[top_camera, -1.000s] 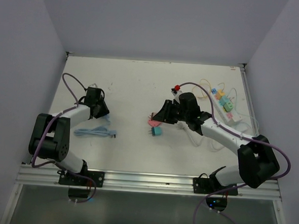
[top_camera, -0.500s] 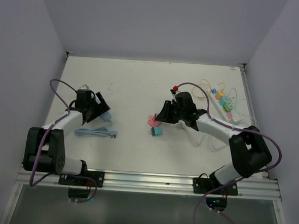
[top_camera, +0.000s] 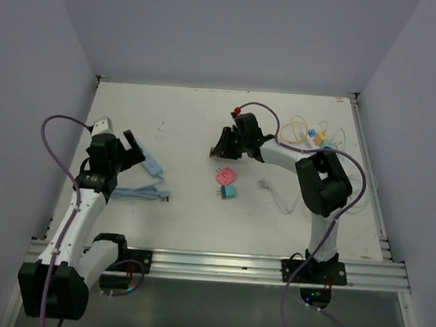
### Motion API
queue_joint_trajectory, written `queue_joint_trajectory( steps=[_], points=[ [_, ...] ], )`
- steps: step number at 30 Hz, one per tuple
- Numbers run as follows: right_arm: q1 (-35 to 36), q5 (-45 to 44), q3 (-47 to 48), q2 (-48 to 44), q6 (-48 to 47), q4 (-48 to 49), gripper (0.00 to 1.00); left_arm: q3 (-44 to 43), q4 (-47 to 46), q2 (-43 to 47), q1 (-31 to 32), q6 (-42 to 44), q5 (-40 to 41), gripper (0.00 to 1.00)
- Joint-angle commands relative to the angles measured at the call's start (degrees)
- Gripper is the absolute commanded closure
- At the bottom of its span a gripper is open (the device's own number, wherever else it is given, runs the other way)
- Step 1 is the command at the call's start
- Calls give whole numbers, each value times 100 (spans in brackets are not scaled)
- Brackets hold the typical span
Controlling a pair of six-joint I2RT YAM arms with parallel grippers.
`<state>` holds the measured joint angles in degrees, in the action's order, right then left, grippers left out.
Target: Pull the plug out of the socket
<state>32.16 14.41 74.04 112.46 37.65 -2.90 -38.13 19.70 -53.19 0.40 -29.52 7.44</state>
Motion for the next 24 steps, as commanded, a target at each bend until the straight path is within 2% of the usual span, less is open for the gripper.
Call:
queue_joint_trajectory(
  steps=[1,7,8,10,11,12,14,17,24],
  points=[
    [-17,246,339,336,277,26,87,129,52,194,-32,464,311,0],
    [-175,0,296,338,217,-255,56,157,-239,125,30,596,346,0],
    [-271,-17,260,250,208,-316,44,139,-282,81,30,605,276,0],
    [-368,-70,155,118,86,-422,32,139,-318,11,30,614,197,0],
    [-456,-157,128,48,15,-570,22,139,-335,2,39,623,144,0],
    [-491,-210,76,-135,-55,-650,19,139,-353,2,39,631,126,0],
    [-623,-290,76,-286,-257,-930,13,139,-371,-16,39,631,100,0],
    [-859,-483,32,-681,-442,-1238,12,139,-379,-7,39,649,108,0],
    [-1721,-1976,-214,-1762,-943,-1960,11,157,-388,45,109,667,108,0]
  ],
)
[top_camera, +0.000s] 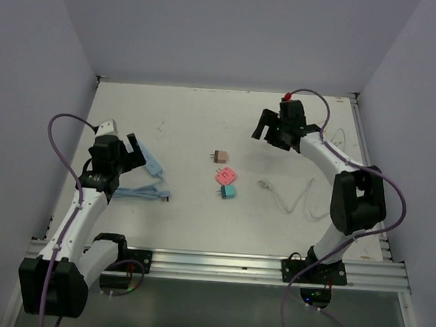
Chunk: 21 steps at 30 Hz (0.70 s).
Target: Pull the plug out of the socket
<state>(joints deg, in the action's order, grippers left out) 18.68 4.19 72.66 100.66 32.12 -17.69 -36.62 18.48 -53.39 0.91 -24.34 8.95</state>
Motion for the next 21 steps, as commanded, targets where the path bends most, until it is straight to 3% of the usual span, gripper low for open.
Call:
queue_joint_trajectory(
  steps=[1,9,21],
  points=[
    [-495,-1311,-94,-679,-434,-542,10,6,-275,56,94,149,-43,0],
    [-1840,-2650,-331,-1417,-145,-1008,1,6,-292,47,199,184,-51,0],
    [-3405,-2660,-710,-1357,347,-990,1,15,-301,21,287,219,-34,0]
  ],
)
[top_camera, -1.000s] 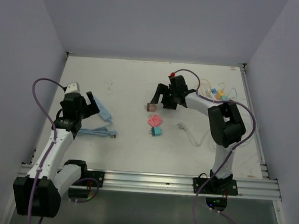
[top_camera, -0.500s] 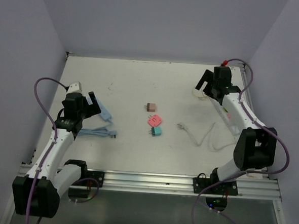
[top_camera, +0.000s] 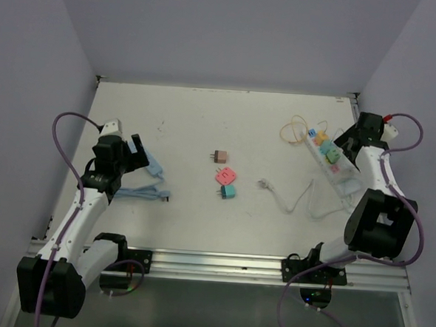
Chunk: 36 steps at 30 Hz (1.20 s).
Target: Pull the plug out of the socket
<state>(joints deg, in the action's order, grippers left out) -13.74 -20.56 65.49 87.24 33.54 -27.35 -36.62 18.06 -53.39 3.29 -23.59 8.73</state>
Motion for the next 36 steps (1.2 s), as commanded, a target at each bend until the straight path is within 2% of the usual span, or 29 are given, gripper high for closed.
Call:
queue_joint_trajectory(
  steps=[1,10,15,18,19,21,25,36],
  points=[
    [-295,-177,16,21,232,-68,1,23,-260,21,49,145,-21,0],
    [-806,69,-19,442,382,-244,2,41,-260,56,93,136,-12,0],
    [-815,1086,104,881,57,-104,5,41,-268,48,119,136,-12,0],
    [-788,1683,-1,935,38,-42,11,32,-268,39,128,136,-29,0],
    [-762,1826,-71,918,65,54,17,32,-268,39,128,145,-29,0],
    [-683,2029,-282,847,152,107,23,32,-268,21,137,145,-29,0],
    [-27,2196,-511,619,249,72,27,41,-277,-5,154,136,-64,0],
    [1944,2275,-1065,-58,1435,274,28,23,-268,-67,172,162,-108,1]
  ],
)
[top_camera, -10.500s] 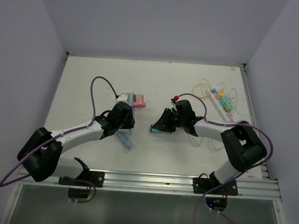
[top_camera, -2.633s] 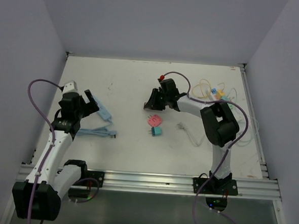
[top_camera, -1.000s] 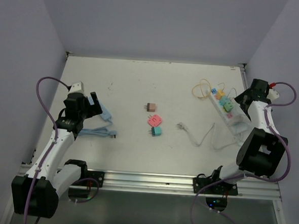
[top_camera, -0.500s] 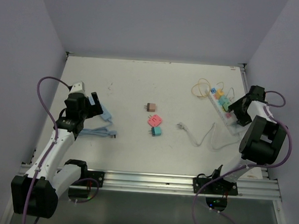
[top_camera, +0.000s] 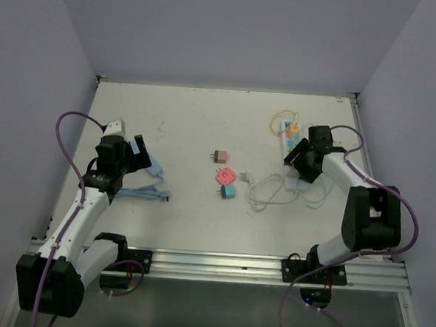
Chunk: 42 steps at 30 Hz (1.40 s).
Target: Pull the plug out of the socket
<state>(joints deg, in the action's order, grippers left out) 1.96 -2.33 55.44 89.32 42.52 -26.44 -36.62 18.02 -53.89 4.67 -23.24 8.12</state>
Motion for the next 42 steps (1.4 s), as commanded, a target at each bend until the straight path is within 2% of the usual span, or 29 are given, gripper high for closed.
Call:
queue_joint_trajectory(
  steps=[1,7,12,16,20,27,35,40,42],
  points=[
    [602,487,-51,-292,564,226,27,32,-273,-16,34,136,-56,0],
    [1105,733,239,-581,310,52,21,41,-378,-60,34,224,-354,1],
    [1105,716,414,-1109,-287,-291,14,68,-528,-104,104,303,-977,0],
    [1070,313,336,-1531,-499,-573,11,-178,-528,-244,446,356,-1006,0],
    [860,-312,-190,-2031,-385,-573,12,-967,-370,-753,1131,58,-856,0],
    [-46,636,-972,-2331,-569,-64,13,-2243,-71,-2105,2097,-417,-452,0],
    [-125,277,-1351,-2753,-280,-46,13,-4439,676,-4187,3706,-1331,479,0],
    [-125,530,-1562,-2727,-51,321,14,-5879,1036,-5262,4375,-1402,682,0],
    [-134,724,-1589,-2631,-42,533,15,-6119,1115,-5570,4508,-1402,673,0]
  ],
)
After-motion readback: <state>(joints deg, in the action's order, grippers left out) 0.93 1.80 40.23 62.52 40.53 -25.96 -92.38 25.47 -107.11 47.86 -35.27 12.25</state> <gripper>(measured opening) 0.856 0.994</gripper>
